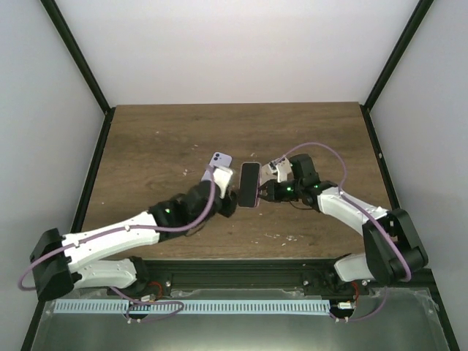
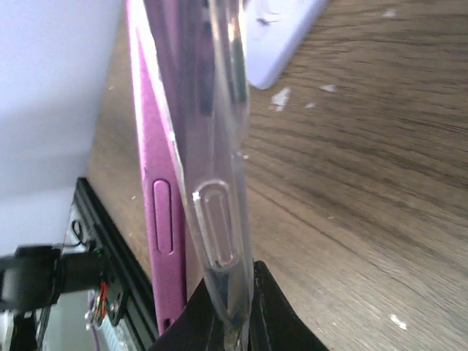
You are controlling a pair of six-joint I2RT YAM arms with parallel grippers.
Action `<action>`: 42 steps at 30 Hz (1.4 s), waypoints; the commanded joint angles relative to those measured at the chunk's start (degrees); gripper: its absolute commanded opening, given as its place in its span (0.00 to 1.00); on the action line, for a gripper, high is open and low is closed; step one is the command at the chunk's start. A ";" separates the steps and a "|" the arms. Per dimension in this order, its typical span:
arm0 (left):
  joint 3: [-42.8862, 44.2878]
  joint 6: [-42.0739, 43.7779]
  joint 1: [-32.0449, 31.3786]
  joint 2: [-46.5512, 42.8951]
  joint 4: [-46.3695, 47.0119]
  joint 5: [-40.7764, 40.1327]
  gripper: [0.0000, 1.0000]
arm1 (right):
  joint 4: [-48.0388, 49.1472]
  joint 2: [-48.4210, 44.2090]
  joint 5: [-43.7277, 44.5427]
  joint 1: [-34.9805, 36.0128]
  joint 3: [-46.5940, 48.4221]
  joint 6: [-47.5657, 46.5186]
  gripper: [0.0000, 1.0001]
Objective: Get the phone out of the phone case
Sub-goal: Remove the phone case from the phone.
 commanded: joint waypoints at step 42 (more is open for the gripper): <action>6.95 7.26 -11.30 29.89 0.46 -10.54 0.46 | 3.85 14.44 3.56 0.29 -1.31 17.22 0.01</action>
